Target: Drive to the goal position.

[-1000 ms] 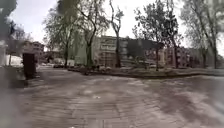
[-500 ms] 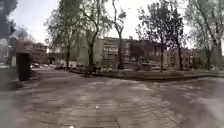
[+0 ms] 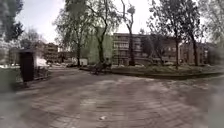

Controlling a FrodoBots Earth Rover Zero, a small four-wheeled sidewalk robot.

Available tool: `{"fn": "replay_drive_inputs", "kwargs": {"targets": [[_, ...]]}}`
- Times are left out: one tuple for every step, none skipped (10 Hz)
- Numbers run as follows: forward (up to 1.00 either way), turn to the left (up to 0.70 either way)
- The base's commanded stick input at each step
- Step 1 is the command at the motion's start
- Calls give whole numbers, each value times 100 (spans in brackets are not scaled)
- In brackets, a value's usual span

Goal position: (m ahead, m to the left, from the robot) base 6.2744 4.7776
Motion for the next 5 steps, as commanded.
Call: {"fn": "replay_drive_inputs", "kwargs": {"targets": [[100,27],[100,27],[100,27],[100,27],[100,7]]}}
